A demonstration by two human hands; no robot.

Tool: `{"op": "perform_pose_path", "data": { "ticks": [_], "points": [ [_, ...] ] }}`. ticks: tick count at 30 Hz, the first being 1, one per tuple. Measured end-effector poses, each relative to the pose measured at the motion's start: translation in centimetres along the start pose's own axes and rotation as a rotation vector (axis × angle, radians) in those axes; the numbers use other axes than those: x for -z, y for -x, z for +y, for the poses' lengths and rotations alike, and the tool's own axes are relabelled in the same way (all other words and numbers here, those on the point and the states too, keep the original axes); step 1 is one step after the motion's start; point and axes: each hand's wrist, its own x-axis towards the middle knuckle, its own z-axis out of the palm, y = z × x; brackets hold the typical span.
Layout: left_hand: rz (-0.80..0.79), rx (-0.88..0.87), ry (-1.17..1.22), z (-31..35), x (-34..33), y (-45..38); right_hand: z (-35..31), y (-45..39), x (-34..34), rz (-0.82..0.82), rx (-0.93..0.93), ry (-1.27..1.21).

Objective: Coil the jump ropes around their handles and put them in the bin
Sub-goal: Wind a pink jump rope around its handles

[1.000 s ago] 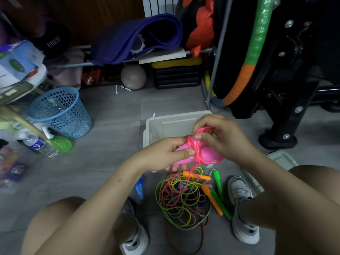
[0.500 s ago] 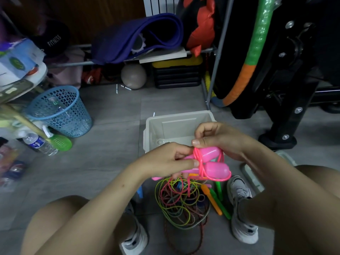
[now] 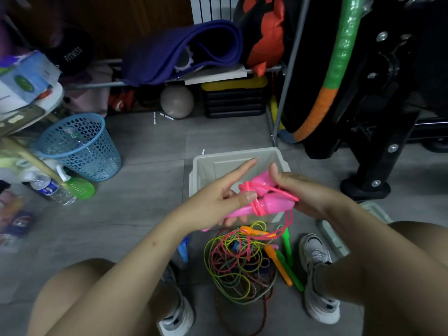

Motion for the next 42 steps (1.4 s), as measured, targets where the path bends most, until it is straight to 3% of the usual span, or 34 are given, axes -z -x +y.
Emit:
{"op": "perform_pose_path", "data": {
  "ticks": [8,13,24,31,34,39,42],
  "points": [
    [0.128,-0.045,0.089,0.4,0.6,-0.2,1.3,0.0,-1.4,0.111,0.099,-0.065],
    [0.129,0.033,0.208,0.2,0.6,0.0,1.6,-0.2,-2.0,0.022,0.155,-0.386],
    [-0.144,0.153,0.449,0.8,0.2,0.0,1.2,-0.3,-2.0,0.149,0.032,-0.445],
    [-0.163,0.274,0.528,0.9,0.2,-0.2,1.1,-0.4,-2.0,0.250,0.014,-0.471],
    [-0.232,0.318,0.449,1.2,1.2,0.3,0.9,-0.7,-1.3,0.272,0.074,-0.486],
    [-0.017,0.278,0.256,1.1,0.1,0.0,1.3,-0.9,-1.5,0.236,0.088,-0.506],
    [-0.013,0.295,0.189,1.1,0.5,0.0,1.4,-0.9,-1.9,0.185,0.082,-0.512]
  ]
}}
